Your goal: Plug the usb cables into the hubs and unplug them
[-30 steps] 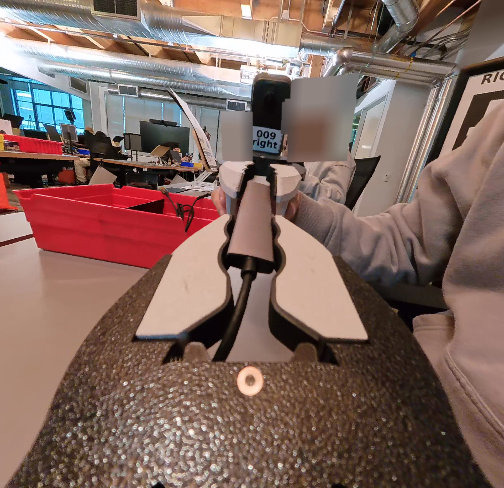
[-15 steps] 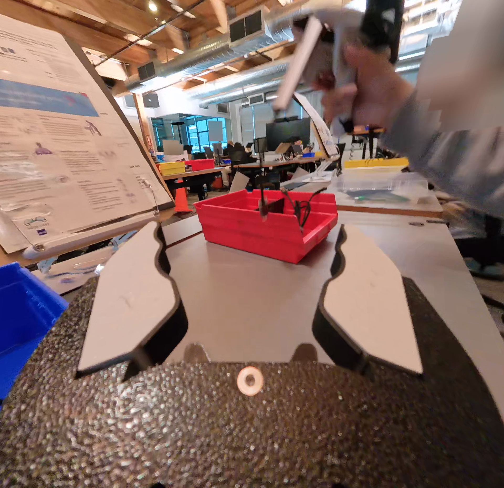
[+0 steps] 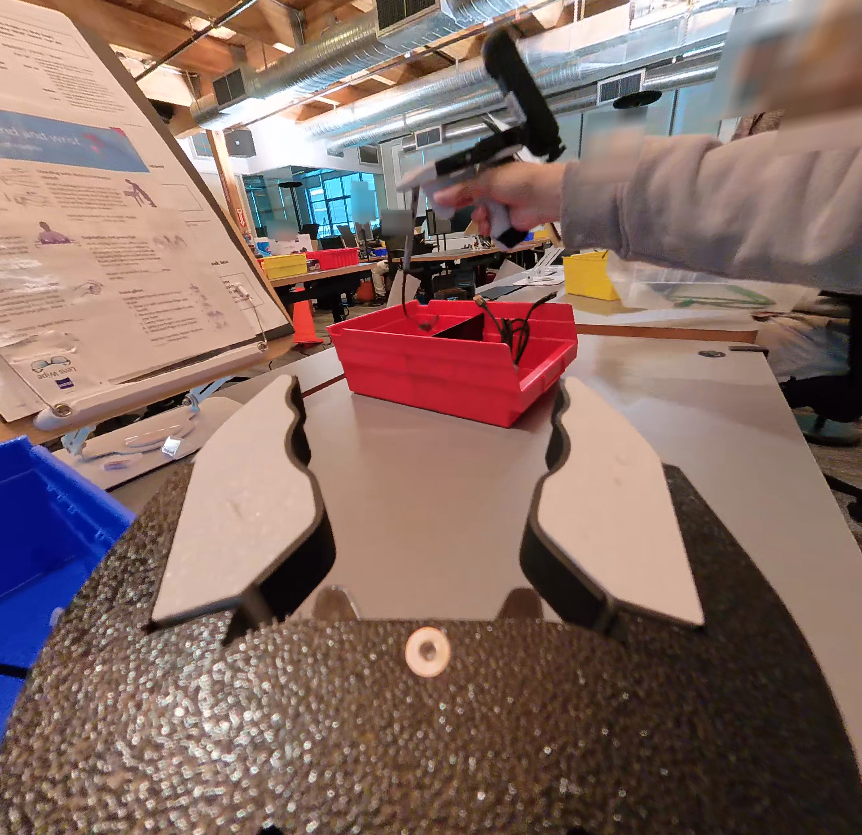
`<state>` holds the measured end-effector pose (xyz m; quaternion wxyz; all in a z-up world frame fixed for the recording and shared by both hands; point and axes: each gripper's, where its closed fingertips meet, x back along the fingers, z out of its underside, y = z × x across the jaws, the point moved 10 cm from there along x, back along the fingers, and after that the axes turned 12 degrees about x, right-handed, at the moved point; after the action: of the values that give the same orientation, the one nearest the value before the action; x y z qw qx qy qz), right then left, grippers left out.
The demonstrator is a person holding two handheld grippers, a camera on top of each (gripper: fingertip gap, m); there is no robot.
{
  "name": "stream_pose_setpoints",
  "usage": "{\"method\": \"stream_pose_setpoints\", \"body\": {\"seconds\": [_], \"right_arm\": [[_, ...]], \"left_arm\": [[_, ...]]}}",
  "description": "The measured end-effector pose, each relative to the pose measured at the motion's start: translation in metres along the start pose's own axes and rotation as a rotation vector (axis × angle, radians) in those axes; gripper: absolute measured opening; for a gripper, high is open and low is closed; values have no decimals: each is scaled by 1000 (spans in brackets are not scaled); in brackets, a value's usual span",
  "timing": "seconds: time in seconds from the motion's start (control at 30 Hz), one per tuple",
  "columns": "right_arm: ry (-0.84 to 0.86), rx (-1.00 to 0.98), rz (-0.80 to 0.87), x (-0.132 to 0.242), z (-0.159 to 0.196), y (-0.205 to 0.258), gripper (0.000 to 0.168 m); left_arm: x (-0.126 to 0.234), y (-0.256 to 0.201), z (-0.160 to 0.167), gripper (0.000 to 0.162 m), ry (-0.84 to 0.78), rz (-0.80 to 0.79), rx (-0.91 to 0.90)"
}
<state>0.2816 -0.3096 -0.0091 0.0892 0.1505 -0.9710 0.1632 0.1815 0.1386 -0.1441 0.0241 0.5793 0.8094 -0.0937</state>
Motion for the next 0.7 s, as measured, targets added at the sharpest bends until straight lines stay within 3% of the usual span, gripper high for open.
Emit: {"method": "stream_pose_setpoints", "body": {"seconds": [0.1, 0.17, 0.3, 0.4, 0.47, 0.57, 0.7], "right_arm": [[224, -112, -12, -23, 34, 4, 30], [407, -147, 42, -35, 49, 8, 72], [393, -20, 105, -26, 39, 30, 96], [291, 40, 98, 2, 21, 58, 97], [194, 26, -2, 24, 15, 87, 100], [73, 14, -171, 55, 24, 135, 94], [78, 86, -201, 86, 59, 177, 88]], "left_arm": [[1, 2, -1, 97, 5, 0, 15], [2, 2, -3, 95, 10, 2, 24], [6, 3, -11, 91, 32, -12, 15], [13, 7, -22, 87, 96, -15, 26], [23, 14, -33, 87, 149, -52, 49], [50, 34, -51, 75, 194, -252, 1], [98, 64, -64, 68, 367, -565, -72]]}}
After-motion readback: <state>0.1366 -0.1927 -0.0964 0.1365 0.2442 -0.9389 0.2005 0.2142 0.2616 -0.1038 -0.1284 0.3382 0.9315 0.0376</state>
